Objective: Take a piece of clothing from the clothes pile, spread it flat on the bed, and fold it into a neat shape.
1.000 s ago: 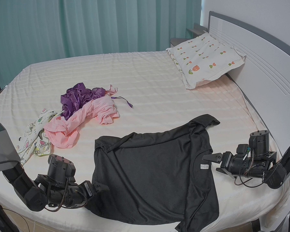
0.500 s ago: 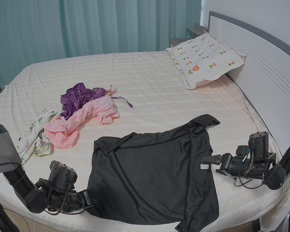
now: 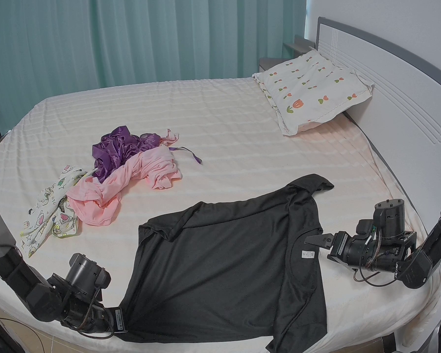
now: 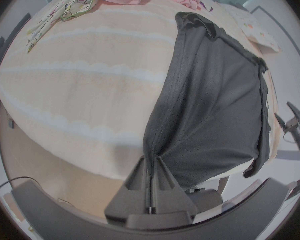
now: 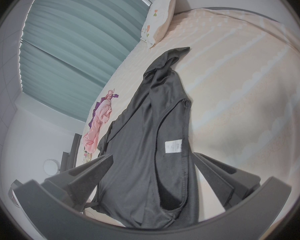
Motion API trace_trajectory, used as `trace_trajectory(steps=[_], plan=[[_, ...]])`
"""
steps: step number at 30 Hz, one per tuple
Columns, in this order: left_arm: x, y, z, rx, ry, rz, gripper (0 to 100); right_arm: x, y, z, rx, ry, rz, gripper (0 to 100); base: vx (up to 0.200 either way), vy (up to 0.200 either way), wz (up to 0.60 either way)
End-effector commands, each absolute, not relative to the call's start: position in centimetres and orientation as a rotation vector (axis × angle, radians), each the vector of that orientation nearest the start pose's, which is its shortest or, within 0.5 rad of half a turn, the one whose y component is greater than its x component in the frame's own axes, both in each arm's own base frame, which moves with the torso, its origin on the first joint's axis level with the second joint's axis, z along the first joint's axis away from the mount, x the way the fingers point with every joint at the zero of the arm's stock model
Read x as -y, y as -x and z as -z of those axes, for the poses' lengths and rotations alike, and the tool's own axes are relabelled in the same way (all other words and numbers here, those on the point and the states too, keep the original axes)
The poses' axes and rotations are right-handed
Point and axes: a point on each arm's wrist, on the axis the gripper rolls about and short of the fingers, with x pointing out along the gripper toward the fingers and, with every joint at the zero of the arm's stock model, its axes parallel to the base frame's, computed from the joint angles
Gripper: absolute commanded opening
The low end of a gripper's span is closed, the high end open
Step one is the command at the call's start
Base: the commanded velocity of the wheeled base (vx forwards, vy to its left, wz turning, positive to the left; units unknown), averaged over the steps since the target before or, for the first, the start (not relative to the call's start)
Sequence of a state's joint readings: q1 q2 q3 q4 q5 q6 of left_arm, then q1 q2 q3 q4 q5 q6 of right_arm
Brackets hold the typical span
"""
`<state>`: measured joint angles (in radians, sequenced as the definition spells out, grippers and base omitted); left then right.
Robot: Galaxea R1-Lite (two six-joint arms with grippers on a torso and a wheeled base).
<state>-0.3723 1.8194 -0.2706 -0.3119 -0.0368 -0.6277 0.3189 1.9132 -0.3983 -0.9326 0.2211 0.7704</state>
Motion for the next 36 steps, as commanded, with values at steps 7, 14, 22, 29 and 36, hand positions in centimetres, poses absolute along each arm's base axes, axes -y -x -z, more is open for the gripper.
trace_trajectory(steps=[7, 14, 22, 29, 36], plan=[[5.5, -16.5, -4.1, -1.3, 0.276, -0.039, 0, -13.1, -26.7, -4.2, -0.756, -0.634, -0.303, 100, 0.0, 0.0, 0.0], [5.4, -16.5, -3.9, -1.311, 0.281, -0.038, 0, -14.5, -26.7, -2.1, -0.75, -0.52, -0.219, 100, 0.0, 0.0, 0.0], [5.1, -16.8, -4.2, -1.288, 0.304, -0.046, 100, -13.6, -27.2, -2.5, -0.719, -0.509, -0.193, 100, 0.0, 0.0, 0.0], [3.9, -19.4, -5.5, -1.209, 0.464, -0.039, 100, -11.2, -28.5, -2.3, -0.707, -0.55, -0.123, 100, 0.0, 0.0, 0.0], [4.0, -23.4, -5.6, -1.019, 0.715, -0.022, 100, -10.9, -28.7, -1.8, -0.731, -0.591, -0.136, 100, 0.0, 0.0, 0.0]])
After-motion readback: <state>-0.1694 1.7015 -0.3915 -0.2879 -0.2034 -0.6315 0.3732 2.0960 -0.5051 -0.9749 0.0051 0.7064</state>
